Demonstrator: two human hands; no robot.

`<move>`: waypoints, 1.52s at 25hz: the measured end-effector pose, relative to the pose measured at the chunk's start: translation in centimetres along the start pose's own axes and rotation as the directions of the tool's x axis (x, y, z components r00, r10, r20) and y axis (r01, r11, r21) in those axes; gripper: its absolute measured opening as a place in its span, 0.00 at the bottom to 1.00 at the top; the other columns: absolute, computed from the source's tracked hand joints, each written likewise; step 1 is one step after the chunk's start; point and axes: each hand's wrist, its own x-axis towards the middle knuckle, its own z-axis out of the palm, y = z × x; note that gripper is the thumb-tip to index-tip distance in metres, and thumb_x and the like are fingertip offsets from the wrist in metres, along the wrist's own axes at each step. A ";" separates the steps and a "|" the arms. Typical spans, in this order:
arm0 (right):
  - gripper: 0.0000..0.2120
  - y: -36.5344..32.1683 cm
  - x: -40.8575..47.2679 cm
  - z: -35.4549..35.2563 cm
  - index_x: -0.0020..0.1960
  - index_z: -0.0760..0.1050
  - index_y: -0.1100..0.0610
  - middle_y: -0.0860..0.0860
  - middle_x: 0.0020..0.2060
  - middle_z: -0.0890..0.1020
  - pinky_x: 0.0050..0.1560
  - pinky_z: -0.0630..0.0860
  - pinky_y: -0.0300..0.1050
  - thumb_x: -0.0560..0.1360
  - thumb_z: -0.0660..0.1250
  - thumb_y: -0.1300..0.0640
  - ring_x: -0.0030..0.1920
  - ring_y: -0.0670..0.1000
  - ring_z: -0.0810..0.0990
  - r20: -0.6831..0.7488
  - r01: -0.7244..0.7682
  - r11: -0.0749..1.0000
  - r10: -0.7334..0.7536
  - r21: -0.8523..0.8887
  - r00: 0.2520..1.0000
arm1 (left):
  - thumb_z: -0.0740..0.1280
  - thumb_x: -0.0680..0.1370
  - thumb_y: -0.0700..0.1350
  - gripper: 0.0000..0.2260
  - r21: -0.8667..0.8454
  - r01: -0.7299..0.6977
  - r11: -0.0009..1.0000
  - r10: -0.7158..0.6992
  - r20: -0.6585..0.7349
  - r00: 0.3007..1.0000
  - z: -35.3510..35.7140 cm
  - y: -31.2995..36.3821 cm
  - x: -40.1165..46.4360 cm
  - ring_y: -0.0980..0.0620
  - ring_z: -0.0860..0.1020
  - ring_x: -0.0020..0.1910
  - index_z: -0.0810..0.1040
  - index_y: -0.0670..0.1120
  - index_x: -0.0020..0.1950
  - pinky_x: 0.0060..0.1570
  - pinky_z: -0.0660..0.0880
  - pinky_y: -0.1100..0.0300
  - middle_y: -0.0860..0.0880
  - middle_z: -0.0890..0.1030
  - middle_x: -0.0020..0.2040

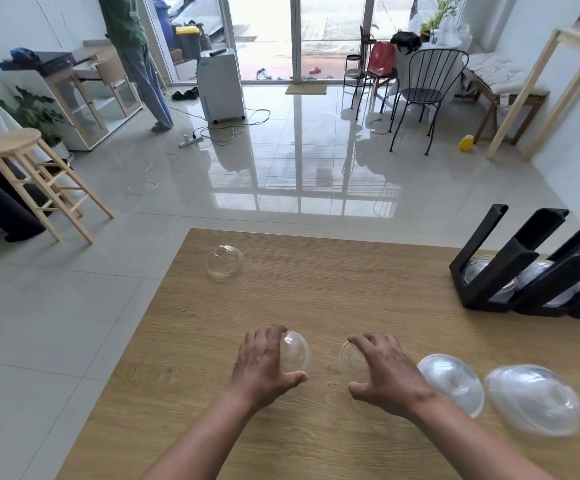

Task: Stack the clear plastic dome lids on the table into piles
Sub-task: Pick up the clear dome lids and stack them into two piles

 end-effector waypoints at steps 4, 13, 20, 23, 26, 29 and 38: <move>0.42 -0.1 -0.2 -0.4 0.76 0.60 0.43 0.45 0.72 0.67 0.68 0.69 0.49 0.65 0.69 0.38 0.70 0.50 0.63 -0.014 0.003 1.000 -0.003 -0.003 1.000 | 0.67 0.61 0.73 0.39 -0.004 -0.001 1.000 0.001 -0.024 1.000 -0.4 0.1 0.0 0.53 0.68 0.59 0.64 0.58 0.68 0.60 0.70 0.56 0.56 0.73 0.62; 0.41 0.1 -1.0 -0.8 0.76 0.60 0.44 0.46 0.71 0.67 0.67 0.69 0.49 0.66 0.70 0.39 0.70 0.51 0.63 -0.025 0.008 1.000 -0.008 -0.021 1.000 | 0.68 0.63 0.70 0.36 -0.027 0.006 1.000 -0.006 -0.003 1.000 -0.3 0.3 -0.8 0.54 0.68 0.56 0.65 0.58 0.66 0.57 0.71 0.57 0.55 0.74 0.60; 0.41 0.3 -1.5 -0.6 0.76 0.60 0.45 0.46 0.71 0.67 0.68 0.69 0.50 0.66 0.70 0.39 0.70 0.51 0.63 -0.013 0.005 1.000 -0.005 -0.016 1.000 | 0.71 0.64 0.69 0.38 -0.042 0.014 0.999 -0.013 0.013 1.000 -0.2 0.9 -1.4 0.53 0.68 0.60 0.65 0.56 0.68 0.59 0.72 0.56 0.54 0.73 0.62; 0.41 0.3 -1.5 -0.6 0.76 0.60 0.45 0.47 0.71 0.67 0.69 0.68 0.50 0.66 0.70 0.39 0.70 0.51 0.63 -0.012 0.004 1.000 -0.004 -0.014 1.000 | 0.71 0.65 0.69 0.36 -0.034 0.015 0.999 -0.014 0.019 1.000 -0.4 1.0 -1.4 0.53 0.69 0.59 0.65 0.57 0.67 0.57 0.73 0.56 0.55 0.73 0.61; 0.42 0.2 -1.4 -0.7 0.76 0.60 0.45 0.47 0.72 0.67 0.69 0.68 0.50 0.66 0.70 0.39 0.71 0.52 0.62 -0.012 0.001 1.000 -0.001 -0.009 1.000 | 0.70 0.67 0.65 0.32 -0.032 0.010 0.999 -0.010 0.005 1.000 -0.5 1.0 -1.4 0.52 0.71 0.58 0.66 0.56 0.66 0.54 0.73 0.57 0.56 0.73 0.58; 0.42 0.2 -1.1 -0.8 0.77 0.59 0.45 0.46 0.72 0.67 0.69 0.68 0.50 0.66 0.69 0.39 0.71 0.52 0.62 -0.014 -0.001 1.000 0.001 -0.010 1.000 | 0.68 0.68 0.62 0.27 -0.029 0.003 1.000 -0.004 -0.031 1.000 -0.6 1.0 -1.0 0.53 0.72 0.56 0.67 0.55 0.64 0.50 0.72 0.61 0.56 0.76 0.56; 0.42 0.1 0.0 -1.3 0.76 0.59 0.45 0.47 0.72 0.66 0.67 0.70 0.50 0.66 0.69 0.39 0.70 0.52 0.63 -0.035 0.005 1.000 -0.006 -0.023 0.999 | 0.68 0.64 0.69 0.39 0.001 -0.011 1.000 0.011 -0.024 1.000 -1.6 1.1 -0.3 0.54 0.68 0.62 0.63 0.57 0.71 0.56 0.75 0.55 0.56 0.71 0.65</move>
